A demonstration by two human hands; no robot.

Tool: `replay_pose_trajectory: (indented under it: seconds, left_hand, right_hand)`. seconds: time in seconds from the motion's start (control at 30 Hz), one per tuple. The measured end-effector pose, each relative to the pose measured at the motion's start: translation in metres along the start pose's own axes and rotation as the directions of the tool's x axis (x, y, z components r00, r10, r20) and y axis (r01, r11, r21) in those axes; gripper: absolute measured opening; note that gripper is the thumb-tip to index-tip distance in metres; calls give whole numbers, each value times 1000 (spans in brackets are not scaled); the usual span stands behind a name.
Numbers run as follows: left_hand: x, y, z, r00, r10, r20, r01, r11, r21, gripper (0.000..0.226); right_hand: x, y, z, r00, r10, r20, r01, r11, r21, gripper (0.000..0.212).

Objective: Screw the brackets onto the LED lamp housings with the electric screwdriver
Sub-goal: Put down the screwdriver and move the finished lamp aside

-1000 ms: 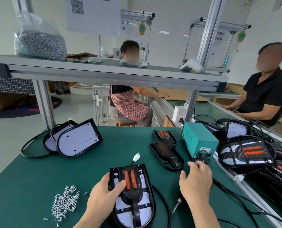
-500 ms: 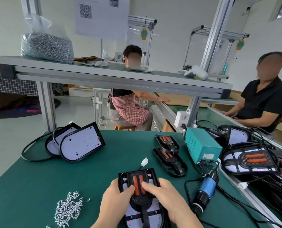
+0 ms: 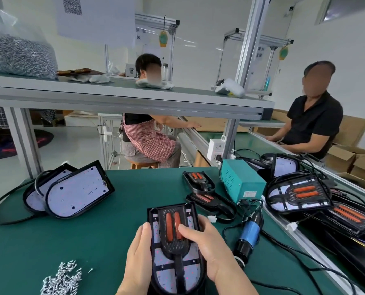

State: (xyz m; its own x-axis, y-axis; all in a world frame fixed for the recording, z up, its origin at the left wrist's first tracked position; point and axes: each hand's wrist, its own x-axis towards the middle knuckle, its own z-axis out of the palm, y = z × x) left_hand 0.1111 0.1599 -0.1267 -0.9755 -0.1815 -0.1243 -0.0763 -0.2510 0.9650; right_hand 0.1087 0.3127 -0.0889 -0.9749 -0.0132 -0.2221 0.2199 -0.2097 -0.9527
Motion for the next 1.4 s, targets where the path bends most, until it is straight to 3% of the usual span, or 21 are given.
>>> replay_pose_trajectory:
  seconds: [0.13,0.23,0.27,0.33,0.37,0.4,0.43,0.5,0.67,0.77,0.83,1.0,1.23,1.4]
  left_hand:
    - [0,-10,8,983,163,80,-180,937,298,47]
    - [5,-15,12,933,242,265,-344,817,464,40]
    - [9,-20,13,897,281,342,-434,711,554,36]
    - [15,-31,17,783,287,551,-621,372,690,31]
    - [17,-34,19,727,257,637,-683,177,708,34]
    - [17,-32,22,690,236,684,-711,44,702,41]
    - [17,-31,25,669,232,706,-719,-41,694,47]
    - [21,-31,30,649,210,731,-726,-114,678,49]
    - [26,-31,33,649,173,741,-703,-236,671,50]
    - [25,-29,34,674,164,720,-687,-218,693,49]
    - [24,-28,34,683,161,713,-685,-198,701,46]
    - [25,-26,34,713,80,697,-670,-215,710,53]
    - [26,-28,39,689,132,713,-684,-210,699,54]
    - [28,-27,42,657,178,732,-697,-227,680,53]
  right_hand:
    - [0,-22,-19,976,-214,-29,209,971,-116,43]
    - [1,-43,-42,929,-364,-69,352,926,-138,52]
    - [2,-49,-51,914,-392,-104,379,917,-126,54]
    - [5,-61,-72,879,-426,-212,418,904,-83,55]
    - [7,-65,-85,855,-432,-287,439,898,-45,55]
    - [11,-69,-100,827,-426,-366,453,891,-13,55]
    - [13,-74,-114,796,-412,-443,462,887,6,55]
    - [15,-81,-146,730,-386,-565,476,879,15,55]
    - [11,-88,-222,526,-320,-788,480,877,-36,60]
    - [9,-80,-259,397,-275,-876,482,874,-55,65]
    - [9,-74,-274,360,-272,-892,444,891,-92,72]
    - [18,-54,-278,269,-477,-837,301,867,-397,76]
    - [29,-47,-280,302,-589,-750,234,808,-541,76]
    - [33,-43,-279,310,-596,-741,72,792,-607,117]
